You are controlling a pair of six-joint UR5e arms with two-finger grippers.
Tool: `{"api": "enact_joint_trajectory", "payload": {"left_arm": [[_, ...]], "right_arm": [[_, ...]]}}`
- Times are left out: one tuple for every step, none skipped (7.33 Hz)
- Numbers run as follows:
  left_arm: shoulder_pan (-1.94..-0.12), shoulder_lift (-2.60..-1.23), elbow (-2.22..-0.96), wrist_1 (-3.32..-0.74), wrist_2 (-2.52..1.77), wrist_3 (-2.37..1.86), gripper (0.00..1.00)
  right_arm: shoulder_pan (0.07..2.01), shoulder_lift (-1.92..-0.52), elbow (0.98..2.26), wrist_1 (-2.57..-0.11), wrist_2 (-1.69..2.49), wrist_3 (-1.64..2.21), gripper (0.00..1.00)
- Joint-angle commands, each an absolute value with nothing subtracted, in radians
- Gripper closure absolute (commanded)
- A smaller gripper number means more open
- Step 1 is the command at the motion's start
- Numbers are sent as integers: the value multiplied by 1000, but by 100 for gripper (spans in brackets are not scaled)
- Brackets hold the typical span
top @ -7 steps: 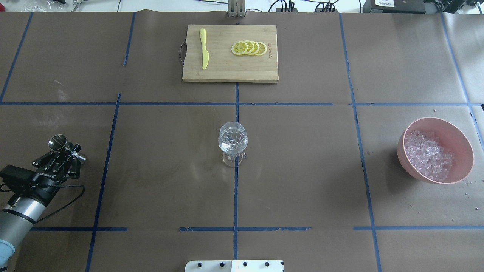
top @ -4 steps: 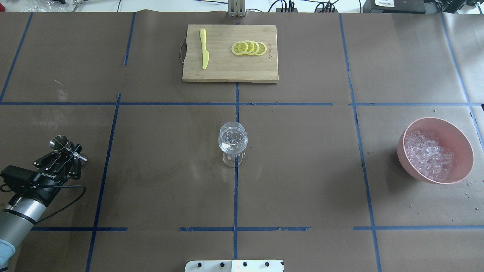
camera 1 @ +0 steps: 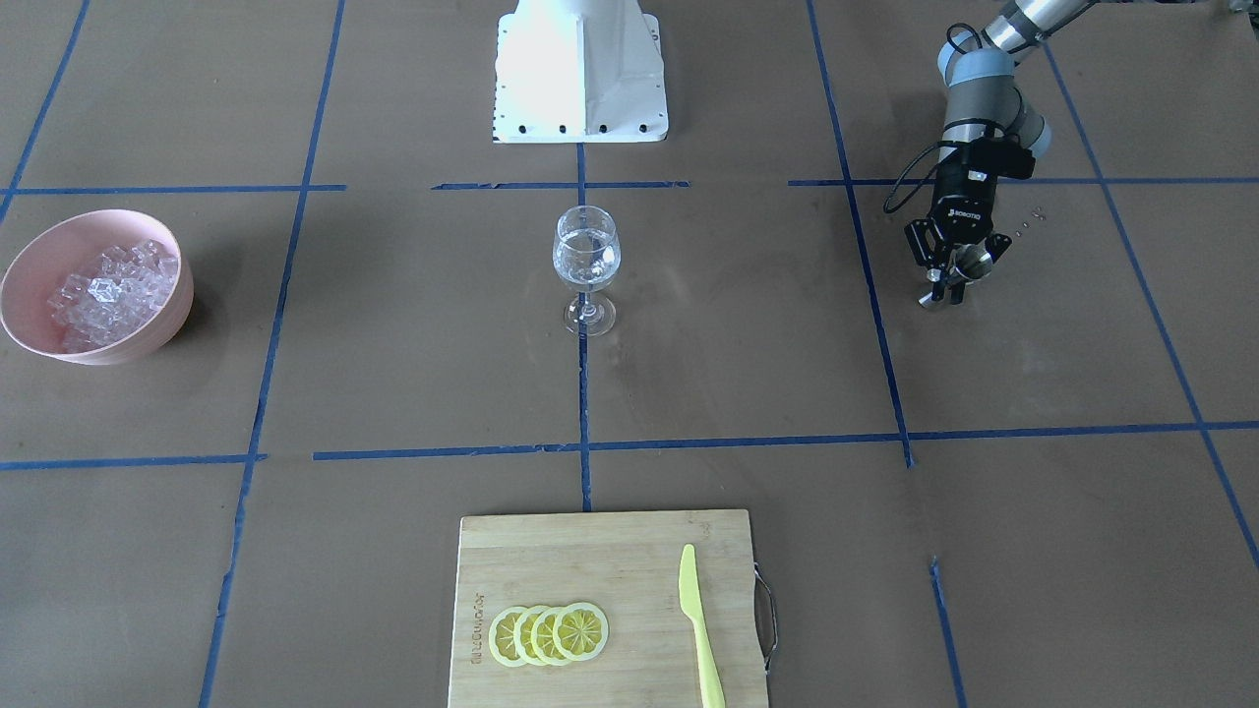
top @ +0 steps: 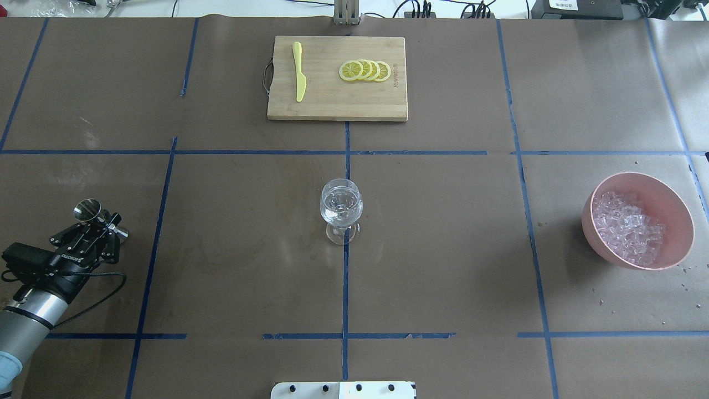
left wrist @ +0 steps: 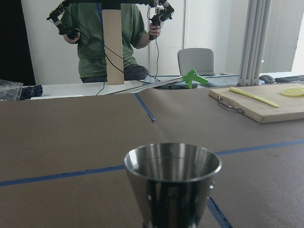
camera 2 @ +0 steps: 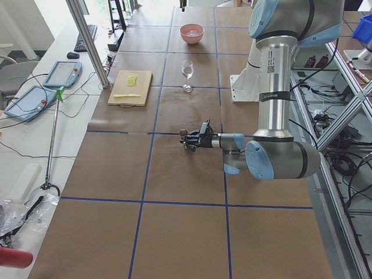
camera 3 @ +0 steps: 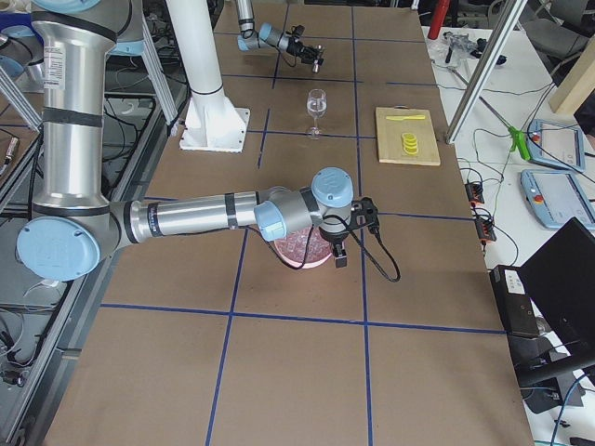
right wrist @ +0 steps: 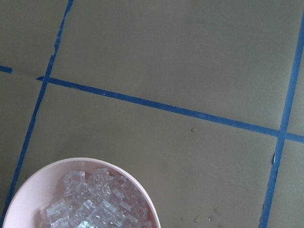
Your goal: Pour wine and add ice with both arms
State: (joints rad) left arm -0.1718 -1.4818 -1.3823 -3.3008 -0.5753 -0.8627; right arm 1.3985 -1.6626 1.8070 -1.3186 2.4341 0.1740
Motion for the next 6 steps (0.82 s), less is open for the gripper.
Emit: {"api": "enact_joint_trajectory", "payload": {"left_arm": [[-172, -1482, -1382, -3300, -580, -871, 81], [-172, -1482, -1382, -3300, -584, -871, 64], [-172, -1482, -1382, -3300, -586, -871, 41], [-172, -1482, -1382, -3300, -591, -871, 24], [-172, -1482, -1382, -3300, -592, -871, 21], [-172, -1482, -1384, -3300, -592, -870, 21]], "right_arm": [[1397, -1664, 1821, -1319, 2433, 190, 0], [1397, -1664, 1821, -1319, 2433, 190, 0], [1399, -1664, 1824, -1319, 2433, 192, 0], [1399, -1664, 1825, -1319, 2433, 192, 0], [1399, -1664, 1825, -1319, 2433, 193, 0], [1399, -1664, 1825, -1319, 2433, 193, 0]]}}
